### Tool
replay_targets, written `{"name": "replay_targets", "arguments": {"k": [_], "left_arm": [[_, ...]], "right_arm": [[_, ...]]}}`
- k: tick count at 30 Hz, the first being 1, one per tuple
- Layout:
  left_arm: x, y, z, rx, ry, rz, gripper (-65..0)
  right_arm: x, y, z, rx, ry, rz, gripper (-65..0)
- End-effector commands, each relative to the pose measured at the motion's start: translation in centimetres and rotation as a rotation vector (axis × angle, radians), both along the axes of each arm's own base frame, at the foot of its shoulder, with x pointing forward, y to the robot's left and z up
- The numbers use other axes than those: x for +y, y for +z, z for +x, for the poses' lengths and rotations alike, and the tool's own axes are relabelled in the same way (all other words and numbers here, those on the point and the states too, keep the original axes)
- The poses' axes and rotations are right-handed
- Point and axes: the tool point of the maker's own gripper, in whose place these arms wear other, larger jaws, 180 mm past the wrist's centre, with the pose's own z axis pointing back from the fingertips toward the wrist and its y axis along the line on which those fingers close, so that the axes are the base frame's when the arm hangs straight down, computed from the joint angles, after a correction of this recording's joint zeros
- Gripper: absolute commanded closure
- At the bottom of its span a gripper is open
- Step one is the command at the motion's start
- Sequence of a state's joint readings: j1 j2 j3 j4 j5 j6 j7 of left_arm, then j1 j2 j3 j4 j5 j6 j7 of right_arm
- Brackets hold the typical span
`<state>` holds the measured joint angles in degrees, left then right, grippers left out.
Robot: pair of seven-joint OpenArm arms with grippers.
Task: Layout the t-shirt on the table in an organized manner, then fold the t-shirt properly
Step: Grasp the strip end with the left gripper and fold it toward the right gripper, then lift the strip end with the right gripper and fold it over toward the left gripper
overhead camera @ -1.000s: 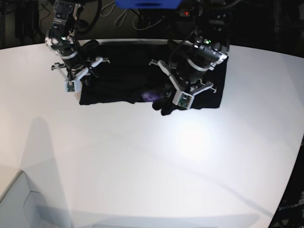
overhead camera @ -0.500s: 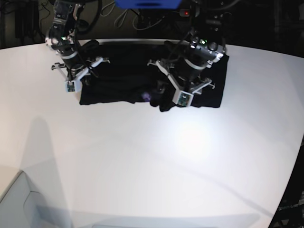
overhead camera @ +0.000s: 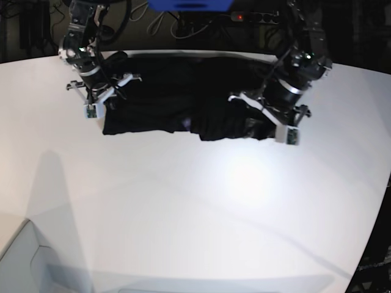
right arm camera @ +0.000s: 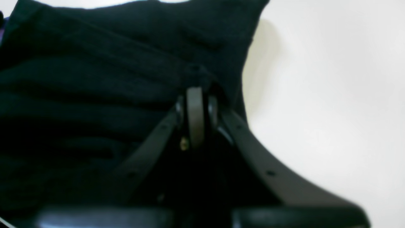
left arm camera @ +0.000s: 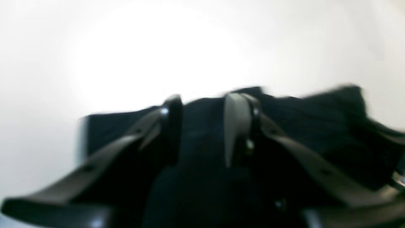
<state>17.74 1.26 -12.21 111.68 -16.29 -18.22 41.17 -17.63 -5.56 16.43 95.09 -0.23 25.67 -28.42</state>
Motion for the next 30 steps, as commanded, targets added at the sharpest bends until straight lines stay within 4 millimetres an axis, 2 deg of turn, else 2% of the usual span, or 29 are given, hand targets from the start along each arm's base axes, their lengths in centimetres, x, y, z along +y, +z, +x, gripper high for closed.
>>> {"name": "replay_targets", "arguments": {"k": [1, 3, 7, 11, 14, 16, 18, 21, 24, 30], "left_arm": [[1.3, 0.8, 0.5, -0.033, 0.040, -0.009, -18.7], [4.3, -0.4, 0.3, -0.003, 0.120, -0.016, -16.0], [8.4, -3.0, 0.5, 0.060, 0.211, -0.019, -16.2], [9.6, -7.6, 0.9, 0.178, 0.221, -0.038, -16.2], [9.6, -9.4, 2.1, 0.220, 0.228, -0.062, -16.2], [9.5, -9.6, 2.7, 0.224, 0.230, -0.071, -16.2], [9.5, -9.6, 3.0, 0.221, 0.230, -0.074, -16.2], [9.7, -9.3, 3.4, 0.213, 0.235, -0.076, -16.2], [10.4, -9.1, 3.3, 0.209, 0.234, -0.057, -16.2], [11.0, -9.5, 2.6, 0.222, 0.238, -0.042, -16.2]], "right_arm": [[0.0, -0.2, -0.3, 0.025, 0.010, -0.014, 0.0], [0.0, -0.1, -0.2, 0.022, 0.010, -0.015, 0.0], [0.0, -0.1, -0.2, 0.022, 0.010, -0.015, -0.6], [-0.1, -0.2, -0.3, 0.039, 0.013, -0.020, -13.5], [-0.2, 0.1, 0.6, 0.049, 0.016, -0.029, -24.8], [-0.4, 0.3, 1.1, 0.050, 0.013, -0.033, -30.0], [-0.8, 1.3, 1.7, 0.033, 0.011, -0.049, -34.8], [-1.2, 3.3, 2.2, 0.000, 0.011, -0.078, -38.7], [-1.4, 5.1, 2.5, -0.030, 0.006, -0.097, -40.0], [-0.7, 4.9, 1.7, 0.005, -0.002, -0.080, -40.1]]}}
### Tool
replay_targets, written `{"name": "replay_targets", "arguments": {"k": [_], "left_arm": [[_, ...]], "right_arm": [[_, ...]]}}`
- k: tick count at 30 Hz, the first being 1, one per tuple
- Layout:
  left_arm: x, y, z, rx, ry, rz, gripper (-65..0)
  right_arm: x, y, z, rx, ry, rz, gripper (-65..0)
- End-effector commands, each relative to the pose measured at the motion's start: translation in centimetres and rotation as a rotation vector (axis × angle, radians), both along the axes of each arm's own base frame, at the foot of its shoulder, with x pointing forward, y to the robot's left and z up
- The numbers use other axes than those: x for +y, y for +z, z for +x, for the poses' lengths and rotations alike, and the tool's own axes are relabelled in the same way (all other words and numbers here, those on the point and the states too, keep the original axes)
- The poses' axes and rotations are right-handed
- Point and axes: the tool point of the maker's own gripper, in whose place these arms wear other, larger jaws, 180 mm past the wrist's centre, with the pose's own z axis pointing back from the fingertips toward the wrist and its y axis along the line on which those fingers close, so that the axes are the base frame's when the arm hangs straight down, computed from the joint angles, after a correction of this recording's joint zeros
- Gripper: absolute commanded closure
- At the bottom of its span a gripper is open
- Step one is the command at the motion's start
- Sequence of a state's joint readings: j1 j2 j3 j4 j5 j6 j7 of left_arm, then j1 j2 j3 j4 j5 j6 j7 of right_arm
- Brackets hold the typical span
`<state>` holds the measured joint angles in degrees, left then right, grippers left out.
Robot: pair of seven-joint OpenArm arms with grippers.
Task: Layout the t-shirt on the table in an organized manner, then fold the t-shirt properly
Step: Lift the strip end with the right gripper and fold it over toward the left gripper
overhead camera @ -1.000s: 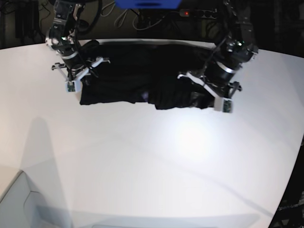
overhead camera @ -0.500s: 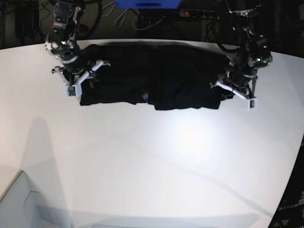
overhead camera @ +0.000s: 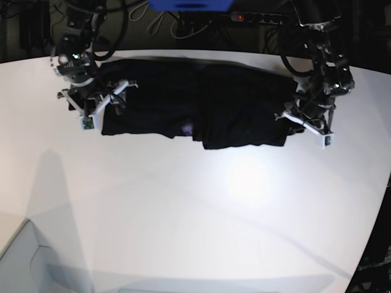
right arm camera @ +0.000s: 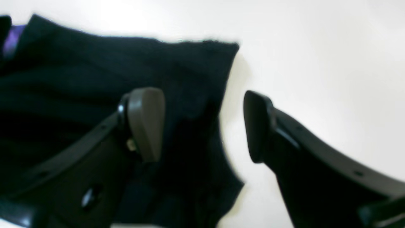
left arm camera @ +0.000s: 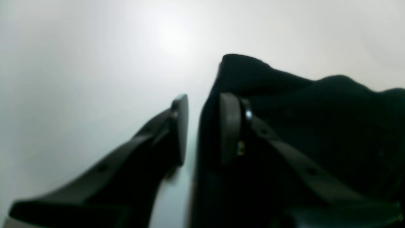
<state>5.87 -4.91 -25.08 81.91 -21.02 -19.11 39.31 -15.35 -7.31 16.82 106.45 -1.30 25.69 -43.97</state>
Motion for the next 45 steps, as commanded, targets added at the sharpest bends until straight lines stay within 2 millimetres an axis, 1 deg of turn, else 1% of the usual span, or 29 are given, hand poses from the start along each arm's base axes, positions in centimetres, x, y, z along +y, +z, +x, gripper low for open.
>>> {"name": "replay_targets", "arguments": {"k": [1, 4, 6, 12, 15, 17, 20, 21, 22, 24, 25, 27, 28, 29, 33, 34, 36, 37, 38, 40, 42, 43, 45], "left_arm": [[0.5, 0.5, 0.1, -0.008, 0.004, 0.015, -16.2], [1.8, 0.6, -0.1, -0.011, 0.042, 0.020, -16.2], [2.1, 0.7, -0.1, -0.012, 0.052, 0.016, -16.2], [2.1, 0.7, -0.1, -0.013, 0.053, 0.017, -16.2], [2.0, 0.7, -0.1, -0.012, 0.052, 0.014, -16.2], [2.0, 0.6, -0.2, -0.011, 0.053, 0.012, -16.2], [1.9, 0.6, -0.2, -0.011, 0.051, 0.011, -16.2], [1.9, 0.6, -0.2, -0.011, 0.051, 0.011, -16.2], [1.9, 0.6, -0.2, -0.011, 0.051, 0.011, -16.2], [2.0, 0.7, -0.2, -0.011, 0.052, 0.011, -16.2], [2.0, 0.7, -0.1, -0.013, 0.052, 0.012, -16.2], [2.0, 1.5, 0.2, -0.034, 0.048, 0.021, -16.2], [2.1, 2.2, 0.5, -0.051, 0.047, 0.028, -16.2], [2.1, 2.7, 0.7, -0.065, 0.045, 0.032, -16.2], [1.9, 5.6, 1.6, -0.144, 0.034, 0.060, -16.2], [1.9, 6.4, 1.9, -0.166, 0.031, 0.069, -16.2], [1.8, 7.9, 2.3, -0.206, 0.025, 0.084, -16.2], [1.8, 9.0, 2.5, -0.233, 0.020, 0.096, -16.2], [1.7, 9.5, 2.4, -0.245, 0.019, 0.103, -16.2], [2.2, 9.7, 1.8, -0.245, 0.026, 0.123, -16.2], [3.4, 9.4, 1.4, -0.231, 0.054, 0.139, -16.2], [4.3, 8.7, 1.0, -0.210, 0.079, 0.138, -16.2], [5.8, 7.1, 0.2, -0.162, 0.117, 0.139, -16.2]], "right_arm": [[0.2, 0.9, 0.7, -0.039, 0.002, 0.008, -40.1], [0.7, -0.1, 0.4, -0.017, -0.002, 0.030, -40.1], [1.0, -1.1, 0.1, 0.010, -0.002, 0.045, -40.1], [1.6, -3.5, -0.8, 0.079, 0.000, 0.074, -40.1], [1.6, -4.0, -0.6, 0.091, -0.005, 0.084, -39.8], [1.2, -4.7, -1.0, 0.110, -0.020, 0.088, -39.7], [1.4, -5.4, -1.3, 0.131, -0.021, 0.097, -38.6], [1.5, -5.4, -1.3, 0.132, -0.018, 0.098, -36.9], [1.4, -5.4, -1.3, 0.132, -0.018, 0.096, -33.7], [1.6, -5.4, -1.4, 0.133, -0.012, 0.098, -24.8], [1.6, -5.4, -1.4, 0.133, -0.012, 0.098, -18.2], [1.6, -5.4, -1.4, 0.133, -0.012, 0.098, -3.8], [1.6, -5.4, -1.4, 0.135, -0.012, 0.097, 0.0], [1.7, -5.4, -1.3, 0.133, -0.011, 0.097, 0.0], [1.6, -5.0, -1.0, 0.120, -0.010, 0.094, 0.0], [1.5, -4.5, -0.4, 0.101, -0.010, 0.090, 0.0], [1.3, -3.5, 0.1, 0.072, -0.011, 0.080, 0.0], [1.2, -2.7, 0.5, 0.047, -0.012, 0.072, 0.0], [1.0, -1.9, 0.9, 0.025, -0.012, 0.064, 0.0], [1.5, 0.0, 1.8, -0.031, 0.012, 0.050, 0.0], [1.9, 1.7, 2.4, -0.077, 0.029, 0.036, 0.0], [2.0, 2.5, 2.6, -0.098, 0.036, 0.029, 0.0], [2.5, 3.5, 2.5, -0.122, 0.051, 0.022, 0.0]]}}
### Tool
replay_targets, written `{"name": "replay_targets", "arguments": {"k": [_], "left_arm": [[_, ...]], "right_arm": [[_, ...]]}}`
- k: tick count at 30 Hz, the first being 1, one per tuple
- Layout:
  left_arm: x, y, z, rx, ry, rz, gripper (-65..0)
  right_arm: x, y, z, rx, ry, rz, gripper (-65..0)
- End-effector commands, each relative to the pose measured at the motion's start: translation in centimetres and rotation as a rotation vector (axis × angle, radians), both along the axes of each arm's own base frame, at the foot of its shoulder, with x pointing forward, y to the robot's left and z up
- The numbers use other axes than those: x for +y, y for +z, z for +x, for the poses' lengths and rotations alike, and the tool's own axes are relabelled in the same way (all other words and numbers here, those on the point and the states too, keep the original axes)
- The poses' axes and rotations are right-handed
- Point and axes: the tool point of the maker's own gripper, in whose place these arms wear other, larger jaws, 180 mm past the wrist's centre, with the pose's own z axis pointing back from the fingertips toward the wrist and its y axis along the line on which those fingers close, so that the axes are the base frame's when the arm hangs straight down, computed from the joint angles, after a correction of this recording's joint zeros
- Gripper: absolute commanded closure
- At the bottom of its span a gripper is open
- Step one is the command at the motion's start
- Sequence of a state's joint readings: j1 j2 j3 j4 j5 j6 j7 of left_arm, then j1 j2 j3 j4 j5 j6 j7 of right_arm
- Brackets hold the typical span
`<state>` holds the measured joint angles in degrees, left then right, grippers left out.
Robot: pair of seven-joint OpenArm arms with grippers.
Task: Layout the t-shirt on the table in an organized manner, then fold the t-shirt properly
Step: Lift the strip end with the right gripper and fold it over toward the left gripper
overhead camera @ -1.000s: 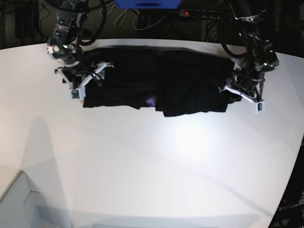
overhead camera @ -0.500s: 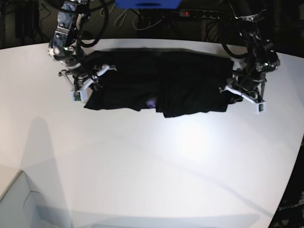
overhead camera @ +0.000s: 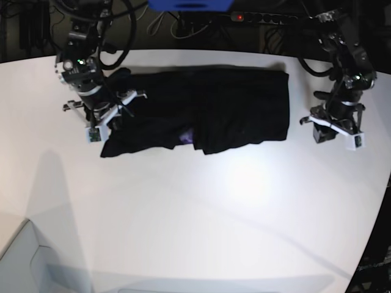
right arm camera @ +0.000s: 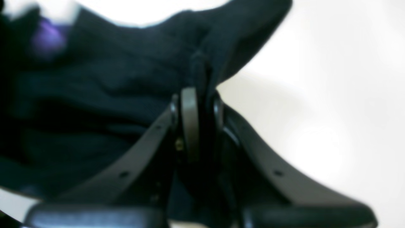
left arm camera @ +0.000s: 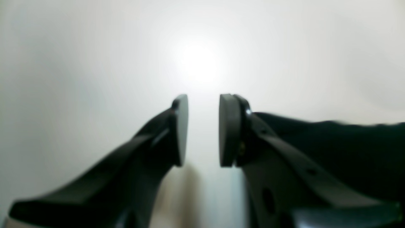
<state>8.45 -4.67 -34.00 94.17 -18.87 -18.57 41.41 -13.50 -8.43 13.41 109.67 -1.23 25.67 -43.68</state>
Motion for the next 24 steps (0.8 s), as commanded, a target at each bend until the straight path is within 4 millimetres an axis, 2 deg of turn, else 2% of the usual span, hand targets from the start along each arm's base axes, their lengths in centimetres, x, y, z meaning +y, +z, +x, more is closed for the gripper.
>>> {"name": "replay_targets", "arguments": {"k": [1, 4, 11, 16, 18, 24], "left_arm": [[0.7, 0.3, 0.4, -0.021, 0.015, 0.000, -16.2], [1.4, -2.0, -0.4, 0.039, 0.043, -0.019, -16.2], [0.8, -3.4, -0.9, 0.074, 0.042, -0.045, -16.2], [-0.4, -4.6, -1.0, 0.108, 0.009, -0.060, -16.2], [-0.5, -4.7, -1.0, 0.109, 0.008, -0.062, -16.2], [-0.6, -4.6, -0.8, 0.105, 0.010, -0.067, -16.1]], "right_arm": [[0.5, 1.2, 0.2, -0.040, 0.016, 0.003, 0.0], [2.0, 2.3, 0.0, -0.069, 0.058, 0.006, 0.0], [6.3, 3.2, -0.3, -0.092, 0.172, 0.043, 0.0], [11.0, 4.3, -0.4, -0.122, 0.299, 0.087, 0.0], [13.6, 5.4, -0.2, -0.154, 0.371, 0.110, 0.0], [19.4, 8.0, -0.4, -0.225, 0.533, 0.153, 0.0]]}}
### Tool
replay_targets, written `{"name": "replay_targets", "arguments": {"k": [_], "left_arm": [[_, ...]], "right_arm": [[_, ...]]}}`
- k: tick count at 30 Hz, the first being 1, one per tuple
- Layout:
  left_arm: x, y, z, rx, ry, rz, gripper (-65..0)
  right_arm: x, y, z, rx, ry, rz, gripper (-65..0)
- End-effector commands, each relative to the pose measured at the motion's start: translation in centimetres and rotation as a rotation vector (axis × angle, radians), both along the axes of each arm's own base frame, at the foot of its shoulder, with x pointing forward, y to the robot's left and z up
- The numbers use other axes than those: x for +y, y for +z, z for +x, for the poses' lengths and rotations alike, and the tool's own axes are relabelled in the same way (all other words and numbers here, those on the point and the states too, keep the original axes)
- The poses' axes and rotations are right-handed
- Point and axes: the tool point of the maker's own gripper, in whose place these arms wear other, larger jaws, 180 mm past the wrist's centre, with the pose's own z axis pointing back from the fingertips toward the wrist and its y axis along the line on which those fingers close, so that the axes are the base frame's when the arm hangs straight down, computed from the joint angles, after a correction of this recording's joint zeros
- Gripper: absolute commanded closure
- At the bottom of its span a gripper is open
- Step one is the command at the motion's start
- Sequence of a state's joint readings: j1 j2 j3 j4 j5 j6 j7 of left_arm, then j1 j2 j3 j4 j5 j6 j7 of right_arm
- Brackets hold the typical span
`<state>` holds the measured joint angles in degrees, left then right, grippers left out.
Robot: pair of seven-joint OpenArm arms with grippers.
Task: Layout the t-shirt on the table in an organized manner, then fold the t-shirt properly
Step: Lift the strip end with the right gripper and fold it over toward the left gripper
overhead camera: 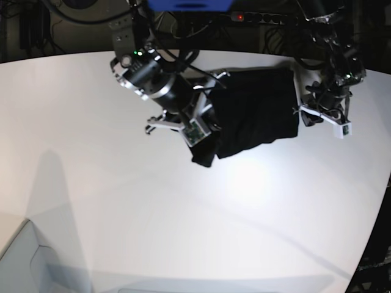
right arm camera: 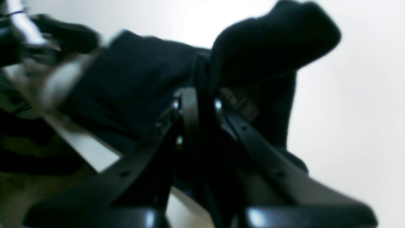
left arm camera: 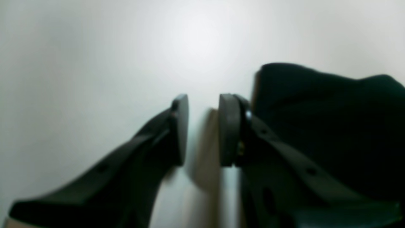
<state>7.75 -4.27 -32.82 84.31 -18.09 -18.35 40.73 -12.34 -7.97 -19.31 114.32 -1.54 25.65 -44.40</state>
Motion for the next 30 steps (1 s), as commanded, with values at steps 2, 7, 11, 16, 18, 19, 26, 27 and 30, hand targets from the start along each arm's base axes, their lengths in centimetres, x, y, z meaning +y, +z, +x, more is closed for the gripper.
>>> {"name": "replay_targets", "arguments": {"k": [2, 7, 11, 16, 18, 19, 26, 27, 30], "left_arm": [[0.3, 0.9, 0.7, -0.031, -0.001, 0.007, -16.1], [-0.2, 0.8, 0.8, -0.030, -0.013, 0.004, -16.1], [-0.8, 1.0, 1.0, -0.035, -0.030, 0.004, -16.0], [-1.6, 0.8, 0.9, -0.035, -0.023, -0.016, -16.0], [-1.6, 0.7, 0.8, -0.032, -0.023, -0.016, -16.0], [-1.8, 0.6, 0.8, -0.031, -0.025, -0.020, -16.0], [-1.9, 0.6, 0.8, -0.031, -0.026, -0.022, -16.0], [-1.9, 0.6, 0.8, -0.031, -0.026, -0.022, -16.0], [-1.7, 0.6, 0.8, -0.031, -0.027, -0.017, -16.0]], "right_arm": [[1.8, 2.0, 0.5, -0.056, 0.032, 0.053, 0.0], [3.7, 2.5, 0.8, -0.079, 0.093, 0.052, 0.0], [6.2, 2.8, -0.3, -0.086, 0.174, 0.061, 0.0], [8.8, 1.9, -1.0, -0.076, 0.267, 0.041, 0.0], [9.7, 1.7, -1.1, -0.077, 0.299, 0.033, 0.0], [10.1, 1.7, -1.1, -0.083, 0.312, 0.033, 0.0], [11.8, 1.5, 0.2, -0.125, 0.365, 0.034, 0.0], [12.0, 1.2, 0.4, -0.123, 0.373, 0.027, 0.0], [13.0, 0.2, 0.6, -0.119, 0.412, 0.014, 0.0]]}}
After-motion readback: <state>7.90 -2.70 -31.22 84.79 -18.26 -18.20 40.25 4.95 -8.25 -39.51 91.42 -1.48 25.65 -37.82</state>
